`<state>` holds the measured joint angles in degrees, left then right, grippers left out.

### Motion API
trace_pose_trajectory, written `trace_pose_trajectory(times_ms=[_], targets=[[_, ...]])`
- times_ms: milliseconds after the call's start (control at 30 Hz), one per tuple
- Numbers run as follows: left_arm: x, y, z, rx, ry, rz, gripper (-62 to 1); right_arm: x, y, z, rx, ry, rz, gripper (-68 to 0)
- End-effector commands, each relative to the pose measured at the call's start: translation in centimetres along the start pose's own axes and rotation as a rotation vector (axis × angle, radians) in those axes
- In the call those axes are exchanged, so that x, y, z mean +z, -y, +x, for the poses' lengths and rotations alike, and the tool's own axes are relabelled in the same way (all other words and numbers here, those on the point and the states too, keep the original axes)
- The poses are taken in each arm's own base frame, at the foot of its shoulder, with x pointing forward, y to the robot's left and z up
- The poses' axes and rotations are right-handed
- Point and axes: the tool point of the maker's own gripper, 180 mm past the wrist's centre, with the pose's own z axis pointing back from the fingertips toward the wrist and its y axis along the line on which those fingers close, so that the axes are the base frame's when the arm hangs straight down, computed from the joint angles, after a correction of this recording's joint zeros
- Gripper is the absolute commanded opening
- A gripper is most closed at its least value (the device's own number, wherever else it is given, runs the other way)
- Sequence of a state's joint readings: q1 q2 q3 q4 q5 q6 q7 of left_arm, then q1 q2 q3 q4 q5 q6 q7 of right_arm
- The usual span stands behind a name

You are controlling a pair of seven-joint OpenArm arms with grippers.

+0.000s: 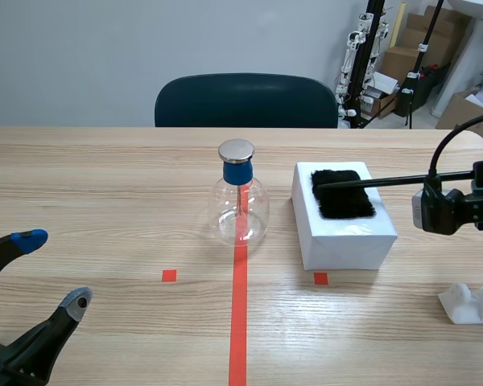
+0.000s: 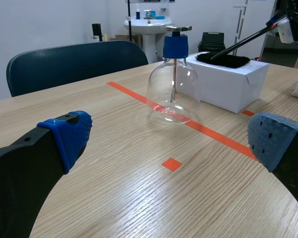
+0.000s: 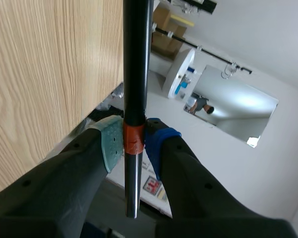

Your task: Do the electroscope experiment. rub the rod on the fur

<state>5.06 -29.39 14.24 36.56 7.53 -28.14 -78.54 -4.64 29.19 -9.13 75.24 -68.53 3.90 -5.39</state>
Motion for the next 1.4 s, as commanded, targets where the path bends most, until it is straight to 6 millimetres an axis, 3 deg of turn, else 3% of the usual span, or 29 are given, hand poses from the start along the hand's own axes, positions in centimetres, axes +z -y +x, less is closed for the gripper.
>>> trace_pose_trajectory(times_ms=[0, 167, 400, 500, 700, 900, 1100, 1367], targets=[[-0.1, -0.3, 0.7, -0.008, 0.028, 0.001, 1.4, -0.3, 1.6, -2.3, 0.016, -0.094, -0.039, -57.3], [-0.1, -0.3, 0.7, -0.008, 0.028, 0.001, 1.4, 0.1, 1.4, -4.6, 0.01, -0.218, -0.034, -57.3], [-0.1, -0.3, 0.7, -0.008, 0.028, 0.001, 1.4, -0.3, 1.2, -0.8, 0.015, -0.008, -0.031, -57.3], [-0.1, -0.3, 0.7, -0.008, 0.028, 0.001, 1.4, -0.3, 1.2, -0.3, 0.013, 0.013, -0.03, -57.3], [-0.1, -0.3, 0.7, -0.008, 0.028, 0.001, 1.4, 0.2, 0.0, -2.7, -0.008, -0.112, -0.002, -57.3], [-0.1, -0.3, 0.7, -0.008, 0.028, 0.001, 1.4, 0.8, -1.2, -3.1, -0.029, -0.097, 0.026, -57.3], [-0.1, -0.3, 0.7, -0.008, 0.028, 0.001, 1.4, 2.4, 2.3, -4.1, -0.132, -0.087, -0.062, -57.3], [-0.1, -0.3, 0.7, -0.008, 0.028, 0.001, 1.4, 7.5, 9.3, -3.9, -0.175, -0.027, -0.249, -57.3]])
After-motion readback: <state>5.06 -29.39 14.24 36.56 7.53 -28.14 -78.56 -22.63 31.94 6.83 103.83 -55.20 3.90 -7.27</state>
